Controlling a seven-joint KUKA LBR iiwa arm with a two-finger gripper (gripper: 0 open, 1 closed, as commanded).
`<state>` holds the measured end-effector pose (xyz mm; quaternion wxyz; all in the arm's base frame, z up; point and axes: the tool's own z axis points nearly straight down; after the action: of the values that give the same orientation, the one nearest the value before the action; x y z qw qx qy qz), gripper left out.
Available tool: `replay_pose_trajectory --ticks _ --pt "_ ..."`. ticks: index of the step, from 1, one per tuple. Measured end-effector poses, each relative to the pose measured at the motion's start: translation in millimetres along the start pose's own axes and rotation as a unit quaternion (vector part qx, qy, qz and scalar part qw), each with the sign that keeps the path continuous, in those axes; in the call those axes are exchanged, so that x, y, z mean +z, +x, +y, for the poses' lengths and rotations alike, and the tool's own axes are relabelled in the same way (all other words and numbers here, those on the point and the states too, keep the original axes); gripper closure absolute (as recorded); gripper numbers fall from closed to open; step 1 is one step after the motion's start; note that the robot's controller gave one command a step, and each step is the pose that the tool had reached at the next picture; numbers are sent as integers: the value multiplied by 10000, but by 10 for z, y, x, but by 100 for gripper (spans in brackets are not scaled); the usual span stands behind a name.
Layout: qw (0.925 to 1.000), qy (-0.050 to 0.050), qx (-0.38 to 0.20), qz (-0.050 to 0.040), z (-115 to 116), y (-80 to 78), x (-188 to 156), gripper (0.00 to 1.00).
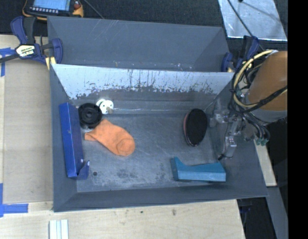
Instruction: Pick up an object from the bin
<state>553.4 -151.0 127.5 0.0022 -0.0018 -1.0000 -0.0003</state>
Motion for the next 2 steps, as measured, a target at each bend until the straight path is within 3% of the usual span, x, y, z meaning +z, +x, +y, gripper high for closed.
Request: replay_pose_trajectory --ticks 1,2 --pt "10000 8 -13 -38 5 -18 -47 0" --pt "10000 19 55 -79 -3 -221 272 0"
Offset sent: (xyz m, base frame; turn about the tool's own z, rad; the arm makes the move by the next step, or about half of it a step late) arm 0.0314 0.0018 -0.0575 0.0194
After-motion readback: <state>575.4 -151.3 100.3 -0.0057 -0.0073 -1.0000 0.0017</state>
